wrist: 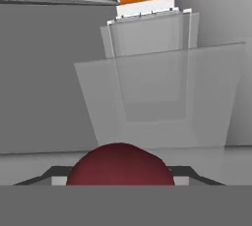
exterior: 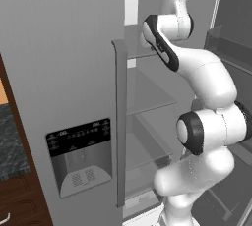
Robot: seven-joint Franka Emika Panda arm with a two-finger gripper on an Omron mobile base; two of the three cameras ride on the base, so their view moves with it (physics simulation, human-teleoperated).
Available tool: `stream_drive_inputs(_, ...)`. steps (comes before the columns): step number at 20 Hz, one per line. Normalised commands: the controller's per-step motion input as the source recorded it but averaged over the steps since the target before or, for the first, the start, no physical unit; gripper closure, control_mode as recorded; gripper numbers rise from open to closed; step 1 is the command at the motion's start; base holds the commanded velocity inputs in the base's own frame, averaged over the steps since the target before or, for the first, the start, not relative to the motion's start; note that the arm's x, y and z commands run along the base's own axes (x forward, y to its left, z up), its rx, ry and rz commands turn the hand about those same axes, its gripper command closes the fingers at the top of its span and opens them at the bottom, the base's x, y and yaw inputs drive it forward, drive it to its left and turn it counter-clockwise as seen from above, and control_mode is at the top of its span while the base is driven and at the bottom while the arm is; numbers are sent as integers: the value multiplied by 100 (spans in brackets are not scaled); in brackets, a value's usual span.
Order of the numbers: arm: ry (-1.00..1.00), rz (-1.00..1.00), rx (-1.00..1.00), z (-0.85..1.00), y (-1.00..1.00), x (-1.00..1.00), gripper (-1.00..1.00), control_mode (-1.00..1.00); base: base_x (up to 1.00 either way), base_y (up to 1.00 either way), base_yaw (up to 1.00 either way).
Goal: Place one tomato and one steak in each tupperware on the nearby counter, to pack two identical lunches.
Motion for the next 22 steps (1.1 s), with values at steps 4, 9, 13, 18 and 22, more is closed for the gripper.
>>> stream_drive_inputs(4, -3, 8, 0, -3, 0, -100, 100, -100, 0, 0, 0)
stream_drive_inputs(9, -1, 8, 0, -26, 0, -100, 100, -100, 0, 0, 0)
stream_drive_inputs(13, -3, 6, -1, -47, 0, -100, 100, -100, 0, 0, 0)
stream_drive_inputs(18, -9, 8, -1, -67, 0, -100, 100, -100, 0, 0, 0)
stream_drive_inputs(22, 0, 4, -1, -30, 0, -50, 100, 100, -50, 7, 6)
